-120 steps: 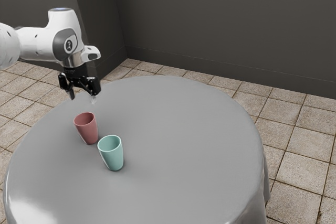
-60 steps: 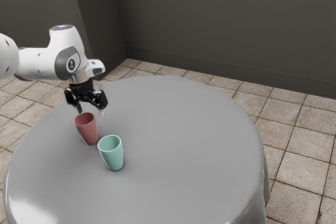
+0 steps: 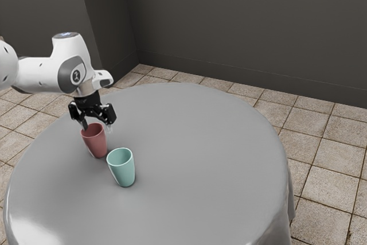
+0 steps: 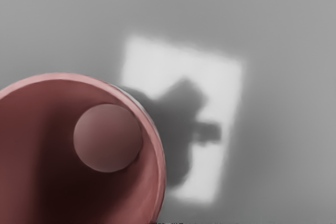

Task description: Place the left cup onto the right cup

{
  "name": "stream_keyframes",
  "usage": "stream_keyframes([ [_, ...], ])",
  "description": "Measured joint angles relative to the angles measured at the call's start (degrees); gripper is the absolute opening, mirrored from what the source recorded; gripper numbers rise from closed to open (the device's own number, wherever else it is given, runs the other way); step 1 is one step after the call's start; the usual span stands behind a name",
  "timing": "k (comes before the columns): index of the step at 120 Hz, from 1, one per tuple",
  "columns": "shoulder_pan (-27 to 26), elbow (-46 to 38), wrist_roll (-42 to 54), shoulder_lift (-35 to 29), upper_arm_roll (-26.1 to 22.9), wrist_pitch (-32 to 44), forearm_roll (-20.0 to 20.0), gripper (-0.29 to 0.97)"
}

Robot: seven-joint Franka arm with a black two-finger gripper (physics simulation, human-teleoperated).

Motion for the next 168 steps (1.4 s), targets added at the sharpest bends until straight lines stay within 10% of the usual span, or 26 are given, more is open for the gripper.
stream_keyframes([
  [94,-0.06,0.34,-1.56,5.37,-0.02,5.03,0.15,0.63],
  [168,0.01,0.17,-2.62,6.38,-0.02,6.11,-0.23,0.3],
])
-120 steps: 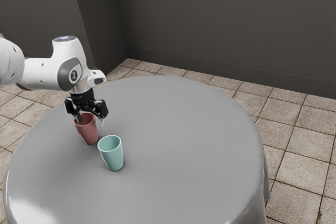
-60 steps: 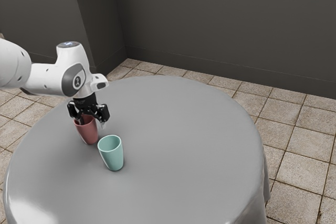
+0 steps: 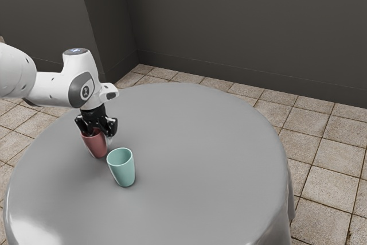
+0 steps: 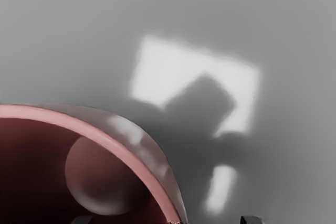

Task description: Place the left cup onto the right cup

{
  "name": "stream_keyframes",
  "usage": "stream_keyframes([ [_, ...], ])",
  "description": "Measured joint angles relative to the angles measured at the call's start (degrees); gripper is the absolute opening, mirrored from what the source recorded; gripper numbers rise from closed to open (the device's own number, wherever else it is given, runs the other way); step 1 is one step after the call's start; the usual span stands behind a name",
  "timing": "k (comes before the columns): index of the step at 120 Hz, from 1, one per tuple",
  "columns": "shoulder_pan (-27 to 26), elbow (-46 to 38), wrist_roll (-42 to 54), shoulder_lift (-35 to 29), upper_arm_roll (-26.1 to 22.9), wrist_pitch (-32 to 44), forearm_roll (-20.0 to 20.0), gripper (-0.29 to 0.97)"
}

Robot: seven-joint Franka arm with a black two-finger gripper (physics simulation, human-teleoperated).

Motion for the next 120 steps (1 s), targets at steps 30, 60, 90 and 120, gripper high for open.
stream_keyframes([
  [30,0.0,-0.04,-0.74,-0.02,0.0,-0.03,-0.04,0.07],
  [60,-0.09,-0.03,-1.91,-0.1,0.0,-0.19,0.19,-0.06],
  [90,-0.18,-0.05,-2.88,-0.27,0.0,-0.35,0.43,-0.09],
  [120,-0.94,0.14,-3.73,-0.8,-0.37,-0.76,1.46,-0.1],
])
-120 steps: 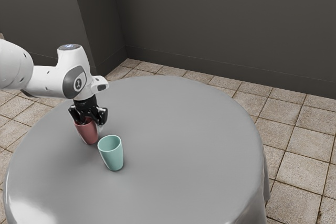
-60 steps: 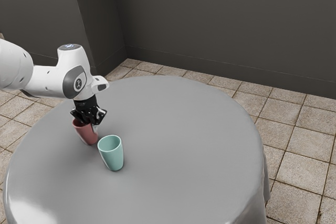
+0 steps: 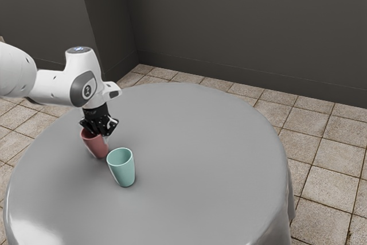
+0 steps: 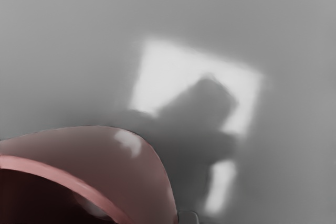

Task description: Place the left cup onto the right cup

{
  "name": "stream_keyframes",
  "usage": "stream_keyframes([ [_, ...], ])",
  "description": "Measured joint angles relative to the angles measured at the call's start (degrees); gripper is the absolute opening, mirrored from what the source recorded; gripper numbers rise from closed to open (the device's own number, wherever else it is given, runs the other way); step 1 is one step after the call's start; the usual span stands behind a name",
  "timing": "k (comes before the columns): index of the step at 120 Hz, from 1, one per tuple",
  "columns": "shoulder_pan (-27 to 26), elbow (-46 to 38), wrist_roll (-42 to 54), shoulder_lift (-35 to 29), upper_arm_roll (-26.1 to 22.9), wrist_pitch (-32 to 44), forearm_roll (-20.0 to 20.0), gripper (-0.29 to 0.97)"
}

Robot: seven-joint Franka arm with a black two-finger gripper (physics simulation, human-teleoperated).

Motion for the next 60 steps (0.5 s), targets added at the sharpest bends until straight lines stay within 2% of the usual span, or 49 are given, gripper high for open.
stream_keyframes([
  [20,-1.35,0.39,-1.42,-3.68,-0.7,-3.55,2.71,-0.1],
  [60,-5.03,0.65,-6.76,-14.91,-2.97,-16.71,6.98,-0.1],
])
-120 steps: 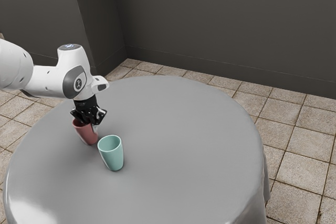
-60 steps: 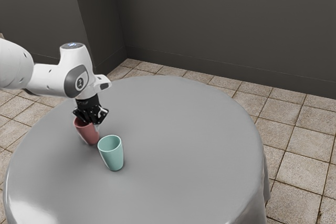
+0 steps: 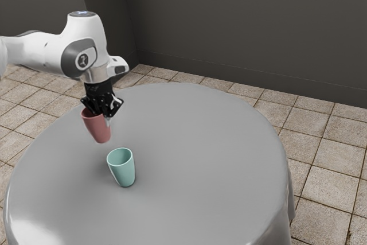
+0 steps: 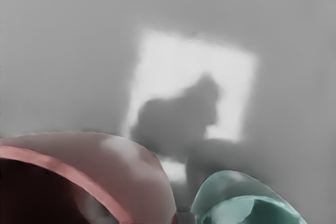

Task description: Place the left cup onto the right cup

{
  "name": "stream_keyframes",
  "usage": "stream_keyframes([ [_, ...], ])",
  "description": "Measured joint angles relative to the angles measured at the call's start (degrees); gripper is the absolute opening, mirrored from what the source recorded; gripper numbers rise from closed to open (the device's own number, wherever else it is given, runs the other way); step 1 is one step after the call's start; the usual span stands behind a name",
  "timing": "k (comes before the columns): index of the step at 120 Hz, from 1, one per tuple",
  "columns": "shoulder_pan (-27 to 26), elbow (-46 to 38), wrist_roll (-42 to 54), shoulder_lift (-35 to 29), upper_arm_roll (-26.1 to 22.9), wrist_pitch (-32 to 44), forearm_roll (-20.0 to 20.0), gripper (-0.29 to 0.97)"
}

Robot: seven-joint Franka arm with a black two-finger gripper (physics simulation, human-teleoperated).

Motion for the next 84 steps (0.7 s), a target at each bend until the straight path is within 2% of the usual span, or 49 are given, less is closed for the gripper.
stream_keyframes([
  [9,0.27,-0.2,-1.72,-2.64,-2.4,-3.18,0.92,-0.1],
  [34,-2.52,-1.76,-6.34,-7.02,-4.52,-9.23,1.86,-0.1],
  [56,-1.85,-2.21,-9.57,-7.32,-5.47,-11.27,2.03,-0.1],
  [84,-2.58,-2.24,-12.66,-5.5,-5.83,-9.71,2.83,-0.1],
])
